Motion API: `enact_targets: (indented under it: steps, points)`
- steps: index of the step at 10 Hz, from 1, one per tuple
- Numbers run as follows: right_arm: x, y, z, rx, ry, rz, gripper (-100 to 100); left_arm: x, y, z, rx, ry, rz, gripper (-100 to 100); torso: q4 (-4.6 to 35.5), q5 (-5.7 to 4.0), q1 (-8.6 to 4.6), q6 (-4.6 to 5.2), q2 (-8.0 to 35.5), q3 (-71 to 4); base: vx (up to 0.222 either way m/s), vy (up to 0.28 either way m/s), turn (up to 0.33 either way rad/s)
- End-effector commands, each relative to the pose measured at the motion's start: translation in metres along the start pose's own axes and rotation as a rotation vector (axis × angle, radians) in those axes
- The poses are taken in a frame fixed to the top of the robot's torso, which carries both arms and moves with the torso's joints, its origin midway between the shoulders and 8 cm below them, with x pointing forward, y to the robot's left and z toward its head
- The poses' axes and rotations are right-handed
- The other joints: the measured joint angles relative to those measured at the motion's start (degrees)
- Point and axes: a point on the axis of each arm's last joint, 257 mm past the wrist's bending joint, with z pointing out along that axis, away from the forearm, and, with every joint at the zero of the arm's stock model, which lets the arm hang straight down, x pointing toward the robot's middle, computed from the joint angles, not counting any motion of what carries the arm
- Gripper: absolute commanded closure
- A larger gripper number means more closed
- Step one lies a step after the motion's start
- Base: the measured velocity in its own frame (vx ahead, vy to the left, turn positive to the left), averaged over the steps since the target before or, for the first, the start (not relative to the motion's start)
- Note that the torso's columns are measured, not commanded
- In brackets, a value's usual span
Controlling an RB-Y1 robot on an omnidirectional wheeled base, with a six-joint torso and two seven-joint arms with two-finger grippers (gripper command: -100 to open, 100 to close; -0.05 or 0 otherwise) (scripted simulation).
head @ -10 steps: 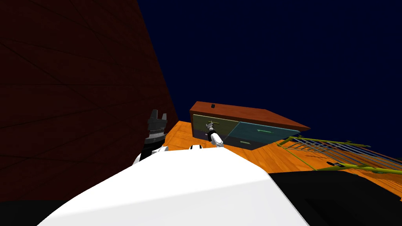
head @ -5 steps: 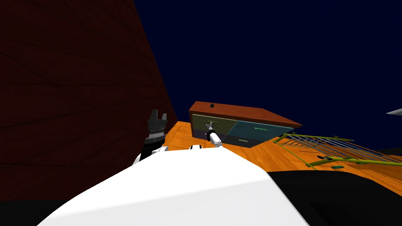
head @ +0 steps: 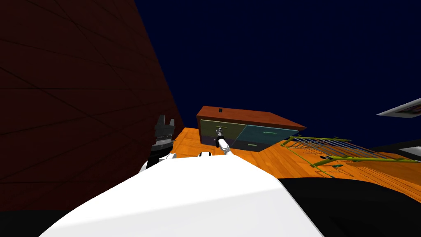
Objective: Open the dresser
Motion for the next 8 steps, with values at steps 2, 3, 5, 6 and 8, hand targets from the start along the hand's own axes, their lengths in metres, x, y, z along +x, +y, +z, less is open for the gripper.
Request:
enact_targets:
  steps: [2, 3, 5, 6, 8]
  points:
    - [-0.0044, 0.0002, 0.0058, 0.022, -0.003, -0.124, -100, 0.0000, 0.0000, 0.0000, 0.000, 0.000, 0.000, 0, -0.01, 0.00, 0.00, 0.00, -0.03, -0.01, -0.016, 0.004, -0.068]
    - [-0.0063, 0.0000, 0.0074, 0.028, -0.005, -0.159, -100, 0.0000, 0.0000, 0.0000, 0.000, 0.000, 0.000, 0, 0.00, 0.00, 0.01, 0.00, -0.02, -0.01, -0.018, 0.006, -0.068]
    - [-0.0108, -0.0005, 0.0103, 0.040, -0.010, -0.221, -100, 0.0000, 0.0000, 0.0000, 0.000, 0.000, 0.000, 0, 0.00, 0.00, 0.01, -0.01, -0.01, -0.01, -0.016, 0.003, -0.063]
    - [-0.0093, 0.0000, 0.0094, 0.035, -0.009, -0.198, -100, 0.0000, 0.0000, 0.0000, 0.000, 0.000, 0.000, 0, 0.00, 0.00, 0.01, -0.01, -0.01, -0.01, -0.007, 0.001, -0.013]
    - [-0.0093, -0.0001, 0.0095, 0.037, -0.009, -0.203, 100, 0.0000, 0.0000, 0.0000, 0.000, 0.000, 0.000, 0, -0.01, 0.00, 0.01, -0.01, -0.04, -0.03, 0.000, 0.000, 0.000]
